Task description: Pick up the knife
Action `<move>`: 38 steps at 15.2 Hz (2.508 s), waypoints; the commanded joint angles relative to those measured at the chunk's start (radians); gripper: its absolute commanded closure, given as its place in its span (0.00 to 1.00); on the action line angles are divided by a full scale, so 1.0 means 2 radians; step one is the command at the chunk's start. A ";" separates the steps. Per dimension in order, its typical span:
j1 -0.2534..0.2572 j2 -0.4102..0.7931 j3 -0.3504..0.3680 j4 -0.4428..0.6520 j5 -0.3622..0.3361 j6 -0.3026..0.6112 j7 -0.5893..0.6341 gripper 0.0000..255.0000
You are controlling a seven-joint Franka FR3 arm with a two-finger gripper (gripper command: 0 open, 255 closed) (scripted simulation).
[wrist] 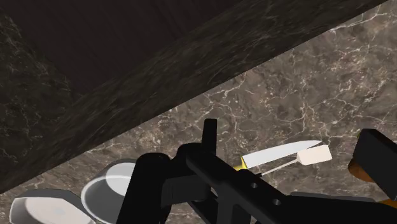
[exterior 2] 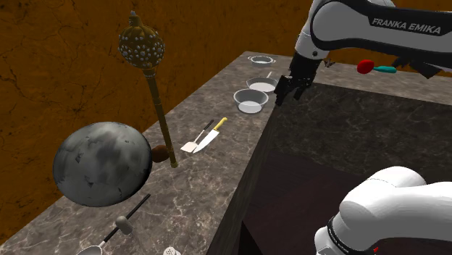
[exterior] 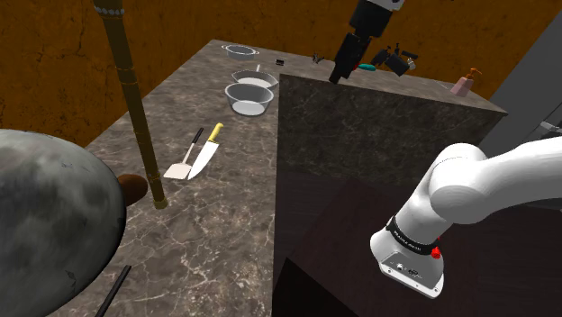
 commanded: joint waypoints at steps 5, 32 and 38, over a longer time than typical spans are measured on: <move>-0.010 0.052 0.041 -0.001 0.016 0.052 0.076 0.00; -0.036 0.579 0.143 0.313 -0.117 0.216 0.598 0.00; -0.013 0.704 0.111 0.451 -0.131 0.192 0.671 0.00</move>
